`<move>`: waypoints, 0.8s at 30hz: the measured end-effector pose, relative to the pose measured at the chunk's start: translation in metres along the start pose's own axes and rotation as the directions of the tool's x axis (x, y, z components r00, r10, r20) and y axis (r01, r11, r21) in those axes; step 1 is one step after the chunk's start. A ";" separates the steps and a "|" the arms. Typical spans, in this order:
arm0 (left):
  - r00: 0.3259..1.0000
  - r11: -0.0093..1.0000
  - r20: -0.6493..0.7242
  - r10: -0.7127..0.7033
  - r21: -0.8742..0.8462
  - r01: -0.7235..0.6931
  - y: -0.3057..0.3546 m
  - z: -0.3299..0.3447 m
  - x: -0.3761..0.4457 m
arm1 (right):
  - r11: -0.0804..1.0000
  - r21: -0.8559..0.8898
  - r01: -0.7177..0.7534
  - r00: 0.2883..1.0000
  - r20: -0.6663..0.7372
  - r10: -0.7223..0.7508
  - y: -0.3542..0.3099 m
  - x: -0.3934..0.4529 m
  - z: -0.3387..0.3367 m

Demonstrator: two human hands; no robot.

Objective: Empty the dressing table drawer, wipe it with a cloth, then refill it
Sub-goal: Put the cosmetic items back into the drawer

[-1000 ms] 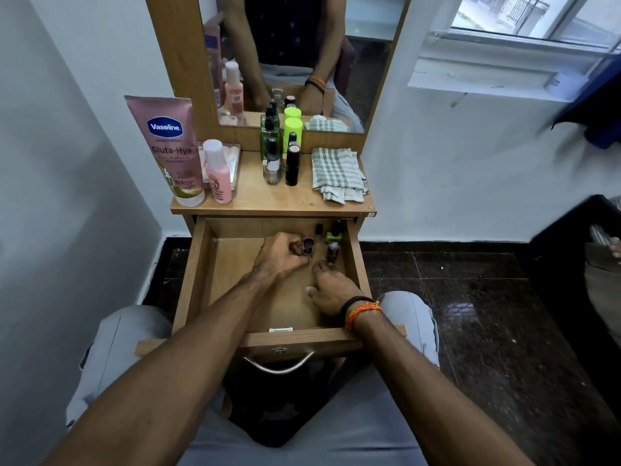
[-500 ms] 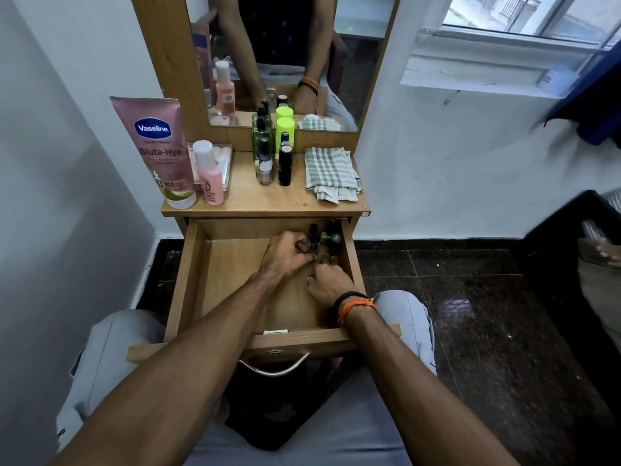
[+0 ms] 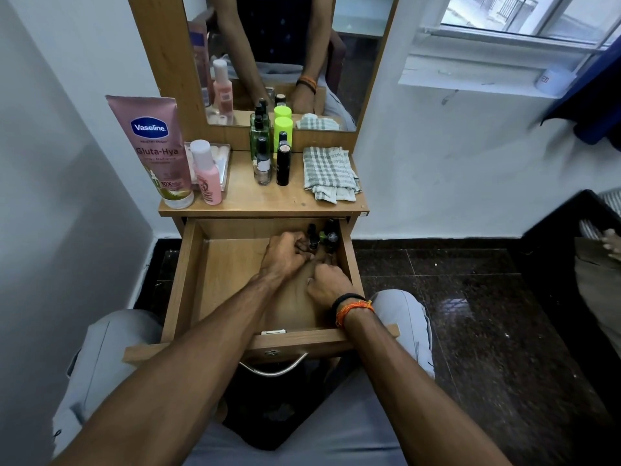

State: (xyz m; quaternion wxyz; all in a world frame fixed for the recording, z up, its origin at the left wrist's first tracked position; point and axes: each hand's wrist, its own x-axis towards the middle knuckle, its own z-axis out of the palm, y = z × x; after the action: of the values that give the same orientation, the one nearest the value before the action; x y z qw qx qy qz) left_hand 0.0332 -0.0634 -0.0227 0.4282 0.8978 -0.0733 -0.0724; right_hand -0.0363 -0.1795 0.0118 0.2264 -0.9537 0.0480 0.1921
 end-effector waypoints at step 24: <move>0.993 0.999 -0.114 -0.023 -0.026 0.020 0.007 0.004 -0.006 | 0.999 0.038 0.000 1.000 -0.012 0.001 -0.002 -0.002 -0.002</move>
State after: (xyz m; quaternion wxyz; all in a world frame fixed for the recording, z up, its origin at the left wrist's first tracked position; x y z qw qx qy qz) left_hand 0.0265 -0.0696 -0.0196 0.4419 0.8959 -0.0382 -0.0262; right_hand -0.0369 -0.1781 0.0149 0.2439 -0.9504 0.0533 0.1853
